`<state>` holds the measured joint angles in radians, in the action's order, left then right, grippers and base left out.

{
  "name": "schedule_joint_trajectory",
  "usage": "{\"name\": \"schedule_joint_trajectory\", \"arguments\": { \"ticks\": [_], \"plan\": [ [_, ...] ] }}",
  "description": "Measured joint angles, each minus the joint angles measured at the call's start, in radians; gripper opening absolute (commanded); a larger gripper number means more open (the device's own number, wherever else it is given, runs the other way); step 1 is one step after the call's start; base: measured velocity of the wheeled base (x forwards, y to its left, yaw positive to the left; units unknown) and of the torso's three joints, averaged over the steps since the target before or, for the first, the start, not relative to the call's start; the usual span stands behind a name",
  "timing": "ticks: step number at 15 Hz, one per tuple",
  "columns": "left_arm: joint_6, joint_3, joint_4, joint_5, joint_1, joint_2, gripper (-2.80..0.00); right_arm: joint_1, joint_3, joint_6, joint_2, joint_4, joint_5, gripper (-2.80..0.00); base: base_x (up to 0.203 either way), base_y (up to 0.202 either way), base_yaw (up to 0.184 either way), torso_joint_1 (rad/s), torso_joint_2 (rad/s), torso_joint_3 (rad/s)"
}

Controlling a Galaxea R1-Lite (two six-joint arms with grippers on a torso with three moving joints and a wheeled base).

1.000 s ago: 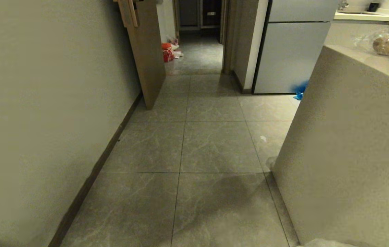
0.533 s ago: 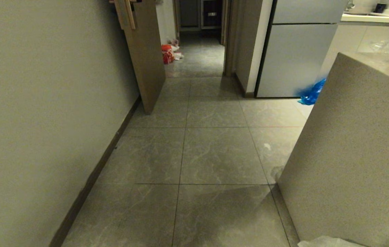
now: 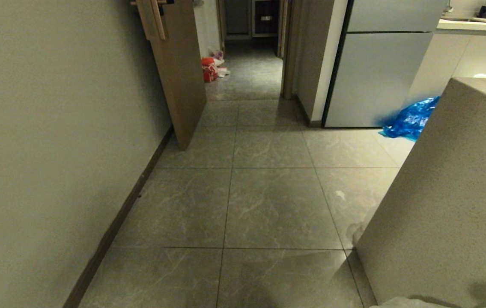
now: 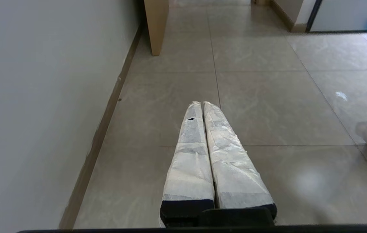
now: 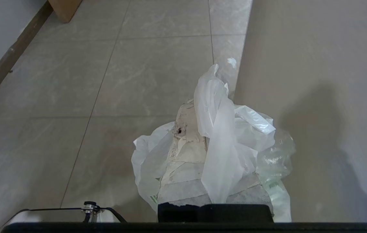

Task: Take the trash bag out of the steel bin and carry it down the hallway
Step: Put the trash bag at the door

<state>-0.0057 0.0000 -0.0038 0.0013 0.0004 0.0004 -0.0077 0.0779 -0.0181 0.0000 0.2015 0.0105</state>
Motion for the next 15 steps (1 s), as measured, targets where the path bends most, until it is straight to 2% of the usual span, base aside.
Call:
{"name": "schedule_joint_trajectory", "arguments": {
  "ticks": [15],
  "plan": [
    [-0.001,0.000,0.000,0.001,0.001,0.000,-2.80,0.000,0.000,0.000,0.000,0.000,0.000,-2.80,0.191,0.000,0.001,0.002,0.00,0.003]
  ]
}}
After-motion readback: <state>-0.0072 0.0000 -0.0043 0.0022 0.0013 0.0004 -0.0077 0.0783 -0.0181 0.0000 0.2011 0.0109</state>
